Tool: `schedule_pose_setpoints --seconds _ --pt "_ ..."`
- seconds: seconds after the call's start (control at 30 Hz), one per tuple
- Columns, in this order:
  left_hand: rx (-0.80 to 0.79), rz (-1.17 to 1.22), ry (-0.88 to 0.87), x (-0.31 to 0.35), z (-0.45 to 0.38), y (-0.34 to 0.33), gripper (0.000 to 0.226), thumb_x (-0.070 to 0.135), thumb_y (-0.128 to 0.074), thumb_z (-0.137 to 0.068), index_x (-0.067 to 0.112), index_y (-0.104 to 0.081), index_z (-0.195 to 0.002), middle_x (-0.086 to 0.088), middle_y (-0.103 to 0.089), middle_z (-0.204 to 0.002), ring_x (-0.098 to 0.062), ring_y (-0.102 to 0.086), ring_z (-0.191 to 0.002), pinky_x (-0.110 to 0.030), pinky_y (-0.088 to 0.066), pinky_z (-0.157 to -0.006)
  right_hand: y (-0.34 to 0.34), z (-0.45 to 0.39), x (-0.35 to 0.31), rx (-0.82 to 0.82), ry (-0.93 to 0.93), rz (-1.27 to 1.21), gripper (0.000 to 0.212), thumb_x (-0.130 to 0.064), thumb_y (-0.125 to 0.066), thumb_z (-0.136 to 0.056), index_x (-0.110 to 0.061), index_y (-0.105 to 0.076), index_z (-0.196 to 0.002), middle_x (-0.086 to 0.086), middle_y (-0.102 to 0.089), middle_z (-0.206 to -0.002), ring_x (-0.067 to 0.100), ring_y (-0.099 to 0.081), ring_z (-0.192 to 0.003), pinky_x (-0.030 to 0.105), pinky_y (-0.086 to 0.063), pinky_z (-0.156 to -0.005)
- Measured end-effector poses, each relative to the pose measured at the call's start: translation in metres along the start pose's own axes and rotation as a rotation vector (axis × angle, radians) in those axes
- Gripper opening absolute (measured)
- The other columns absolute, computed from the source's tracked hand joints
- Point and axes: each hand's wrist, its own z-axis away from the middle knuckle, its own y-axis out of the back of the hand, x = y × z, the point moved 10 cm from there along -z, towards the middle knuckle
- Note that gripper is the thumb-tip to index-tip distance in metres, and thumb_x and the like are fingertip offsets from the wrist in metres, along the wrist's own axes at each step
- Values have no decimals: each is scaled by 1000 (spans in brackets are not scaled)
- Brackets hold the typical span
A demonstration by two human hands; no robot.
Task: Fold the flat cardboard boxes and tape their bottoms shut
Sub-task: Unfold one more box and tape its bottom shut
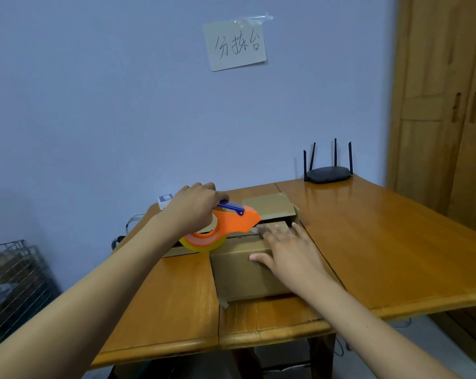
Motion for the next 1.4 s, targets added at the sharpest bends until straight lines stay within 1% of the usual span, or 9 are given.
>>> schedule_pose_setpoints --seconds 0.13,0.27,0.33,0.43,0.53,0.8,0.93,1.07,1.4 --pt "-21 24 -5 0 -5 -4 55 5 -50 -91 29 -49 -141 -1 -56 -123 -23 -53 -108 -29 -37 -75 4 0 0 -24 65 5 84 -77 -25 -90 -24 -28 -155 -2 -24 -164 17 -16 -152 50 -3 -123" --pt "-33 48 -4 -1 -6 -6 58 2 -50 -90 29 -49 -141 -1 -56 -122 -24 -54 -108 -30 -39 -74 3 -4 -2 -134 111 35 101 -79 -47 -82 -13 -23 -154 12 -7 -166 31 2 -153 56 1 -122" --pt "-32 50 -4 0 -6 -6 57 3 -50 -91 28 -48 -142 -2 -56 -123 -24 -53 -109 -30 -39 -74 5 -12 -2 -193 136 40 108 -79 -53 -79 -12 -18 -156 13 -10 -166 35 -2 -153 56 -3 -122" --pt "-37 51 -1 -1 -7 -7 56 4 -51 -91 28 -48 -142 -2 -56 -124 -24 -54 -110 -31 -41 -76 7 -20 -3 -252 188 0 108 -76 -61 -76 -12 -21 -154 13 -27 -160 34 -23 -147 47 -18 -121" --pt "-53 65 13 -4 -7 -8 56 3 -51 -91 27 -49 -142 -2 -56 -124 -24 -54 -110 -33 -44 -81 -1 -22 -2 -255 223 10 109 -81 -59 -74 -14 -24 -153 11 -32 -158 30 -29 -143 44 -23 -120" --pt "-45 42 -6 3 -7 -6 56 3 -50 -90 26 -50 -140 -3 -56 -123 -25 -52 -108 -32 -39 -75 -16 -22 0 -283 220 68 109 -86 -46 -77 -19 -20 -158 15 0 -166 35 -1 -153 53 -2 -123" --pt "-50 42 -4 3 -7 -7 55 3 -50 -89 26 -51 -139 -3 -56 -120 -24 -52 -107 -33 -41 -76 -15 -26 1 -306 241 81 107 -88 -42 -76 -21 -23 -156 13 -20 -163 33 -21 -148 50 -16 -122" --pt "-58 44 1 1 -9 -8 55 4 -51 -90 27 -50 -140 -2 -57 -121 -25 -53 -107 -36 -46 -81 -13 -24 4 -305 244 79 105 -88 -45 -75 -28 -17 -157 14 -25 -160 32 -20 -147 50 -19 -120" --pt "-23 -16 -19 -10 -2 -3 62 3 -47 -91 34 -43 -145 0 -55 -126 -22 -50 -109 -30 -33 -74 -2 -28 7 -231 248 77 104 -88 -46 -74 -25 -24 -154 12 -38 -150 34 -29 -139 51 -21 -116"
